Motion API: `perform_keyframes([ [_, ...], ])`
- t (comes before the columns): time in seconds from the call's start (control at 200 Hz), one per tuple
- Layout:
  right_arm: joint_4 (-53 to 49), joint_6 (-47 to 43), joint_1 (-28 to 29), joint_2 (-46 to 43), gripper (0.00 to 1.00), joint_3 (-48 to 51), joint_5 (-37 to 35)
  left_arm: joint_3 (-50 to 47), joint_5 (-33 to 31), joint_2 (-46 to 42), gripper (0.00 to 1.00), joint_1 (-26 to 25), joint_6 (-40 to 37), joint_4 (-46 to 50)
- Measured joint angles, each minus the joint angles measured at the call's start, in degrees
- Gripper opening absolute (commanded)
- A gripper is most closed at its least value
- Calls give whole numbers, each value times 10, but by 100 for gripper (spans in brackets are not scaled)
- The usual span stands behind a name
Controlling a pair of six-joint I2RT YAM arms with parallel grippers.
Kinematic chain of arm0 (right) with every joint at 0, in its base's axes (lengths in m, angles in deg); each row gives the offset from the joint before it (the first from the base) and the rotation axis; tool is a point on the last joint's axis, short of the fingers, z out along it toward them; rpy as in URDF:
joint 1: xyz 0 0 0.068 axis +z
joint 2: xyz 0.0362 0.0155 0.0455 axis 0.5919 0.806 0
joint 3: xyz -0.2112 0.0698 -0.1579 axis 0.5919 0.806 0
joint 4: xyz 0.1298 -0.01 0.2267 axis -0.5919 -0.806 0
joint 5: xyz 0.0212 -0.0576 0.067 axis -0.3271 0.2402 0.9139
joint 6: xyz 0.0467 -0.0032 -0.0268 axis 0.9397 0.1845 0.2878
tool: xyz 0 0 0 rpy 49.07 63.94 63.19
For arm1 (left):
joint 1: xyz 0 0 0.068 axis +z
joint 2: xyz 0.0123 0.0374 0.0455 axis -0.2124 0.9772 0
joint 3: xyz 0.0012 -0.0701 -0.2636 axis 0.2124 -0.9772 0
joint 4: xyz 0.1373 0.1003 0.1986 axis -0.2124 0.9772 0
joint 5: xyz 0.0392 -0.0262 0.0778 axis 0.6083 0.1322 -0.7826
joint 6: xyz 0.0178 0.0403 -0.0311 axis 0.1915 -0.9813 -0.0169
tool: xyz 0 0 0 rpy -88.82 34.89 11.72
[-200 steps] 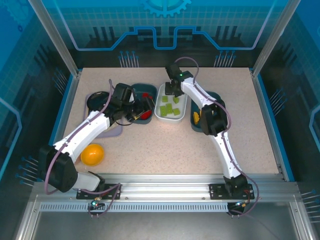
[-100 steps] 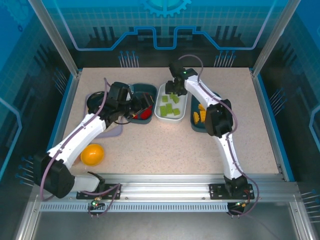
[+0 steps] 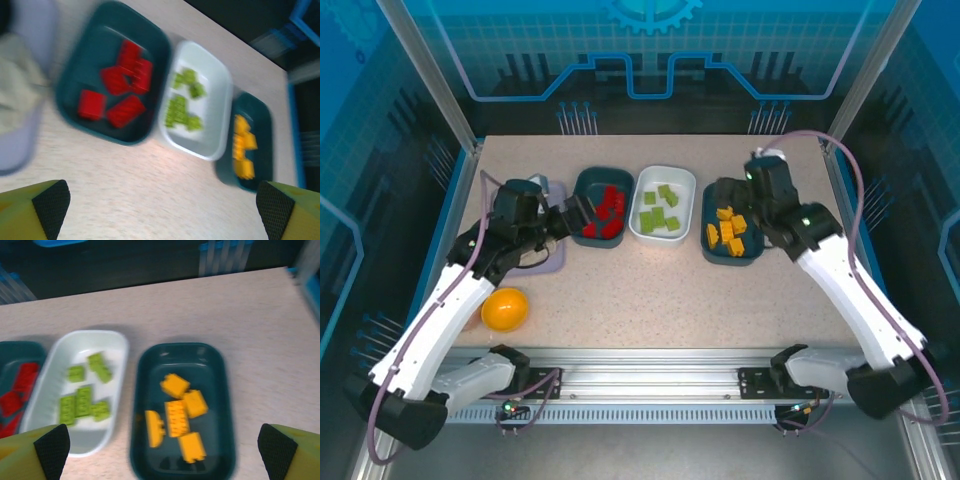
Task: Sort the legos into containers by color
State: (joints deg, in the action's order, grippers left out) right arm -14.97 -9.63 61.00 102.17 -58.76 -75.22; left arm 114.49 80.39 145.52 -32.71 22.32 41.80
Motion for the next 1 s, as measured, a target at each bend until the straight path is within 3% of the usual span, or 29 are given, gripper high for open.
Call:
perform_keyframes([
  [0.08, 28, -25, -37, -67, 100, 100, -17, -6, -99, -22, 99, 0, -11, 24],
  [0.17, 85, -70, -80, -153, 100, 241, -24, -81, -194, -78, 99, 1, -75, -17],
  [0.255, 150, -122, -90, -211, 100, 356, -26, -170, -245, -123, 99, 2, -143, -53],
  [0.34, 208, -168, -96, -208, 100, 413, -17, -240, -272, -127, 99, 7, -211, -89],
  [0.435, 275, -203, -112, -156, 100, 435, 1, -310, -275, -106, 99, 23, -256, -150],
  [0.6, 409, -228, -137, -37, 100, 458, 37, -404, -269, -64, 99, 67, -269, -260],
  [0.77, 506, -229, -151, 86, 100, 443, 68, -411, -229, 52, 99, 119, -286, -372],
  [1.0, 648, -258, -174, 176, 100, 425, 134, -402, -148, 163, 99, 188, -290, -548],
])
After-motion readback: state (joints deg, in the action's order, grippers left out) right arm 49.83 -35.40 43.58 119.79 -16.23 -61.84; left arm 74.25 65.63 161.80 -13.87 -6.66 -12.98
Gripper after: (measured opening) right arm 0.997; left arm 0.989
